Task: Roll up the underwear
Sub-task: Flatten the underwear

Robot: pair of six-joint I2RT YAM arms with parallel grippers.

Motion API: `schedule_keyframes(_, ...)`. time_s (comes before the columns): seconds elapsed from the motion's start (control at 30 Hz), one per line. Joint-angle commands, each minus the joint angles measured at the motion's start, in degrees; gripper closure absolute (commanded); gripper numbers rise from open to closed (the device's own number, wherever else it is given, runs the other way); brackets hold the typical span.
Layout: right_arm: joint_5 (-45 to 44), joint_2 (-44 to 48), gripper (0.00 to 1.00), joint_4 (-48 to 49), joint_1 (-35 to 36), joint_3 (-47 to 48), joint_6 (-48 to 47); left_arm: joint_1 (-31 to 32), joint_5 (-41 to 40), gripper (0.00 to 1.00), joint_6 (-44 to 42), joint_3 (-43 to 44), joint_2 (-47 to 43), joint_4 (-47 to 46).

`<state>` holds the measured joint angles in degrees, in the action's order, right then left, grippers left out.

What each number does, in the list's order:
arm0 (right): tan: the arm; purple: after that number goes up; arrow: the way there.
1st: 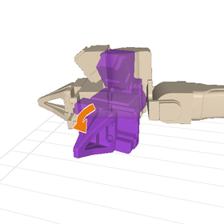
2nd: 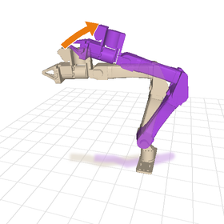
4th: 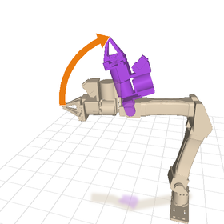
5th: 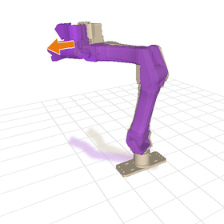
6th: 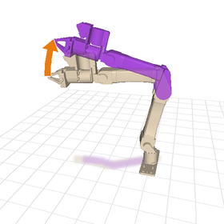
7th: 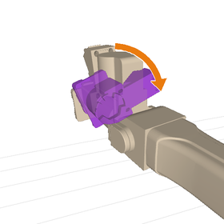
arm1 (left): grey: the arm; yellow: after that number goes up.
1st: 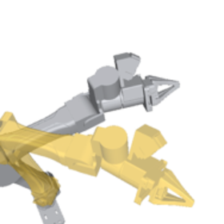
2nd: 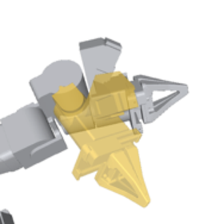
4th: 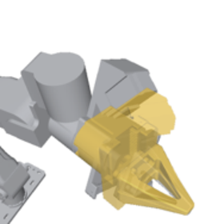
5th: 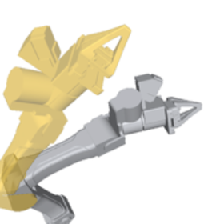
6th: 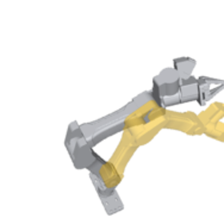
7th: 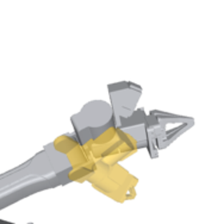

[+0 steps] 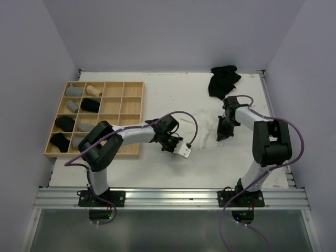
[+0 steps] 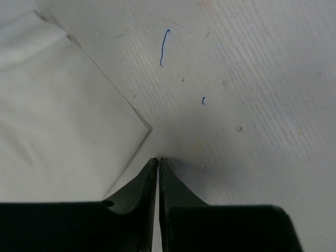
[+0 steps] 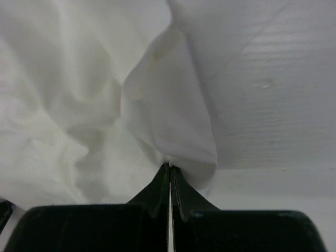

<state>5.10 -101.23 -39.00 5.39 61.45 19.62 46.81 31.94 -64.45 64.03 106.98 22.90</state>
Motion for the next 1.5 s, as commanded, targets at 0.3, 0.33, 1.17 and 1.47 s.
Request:
schedule_keyframes(0.3,9.9,15.7,1.0,3.8,13.2,-10.8,16.0,-16.7,1.5,0.77,-14.1,-3.6,-9.4,15.7)
schedule_keyframes(0.33,9.8,18.1,1.0,2.4,13.2,-10.5,16.0,-17.0,2.2,0.71,-15.1,-3.7,-10.4,16.4)
schedule_keyframes(1.17,-1.9,22.9,0.75,-11.1,13.2,-6.4,-1.3,-3.5,3.7,0.62,-22.9,-1.8,-2.8,7.1)
schedule_keyframes(1.47,-4.3,28.3,0.75,-11.6,15.3,0.2,-12.5,-7.1,-3.1,1.0,-24.2,-2.9,-0.9,10.8)
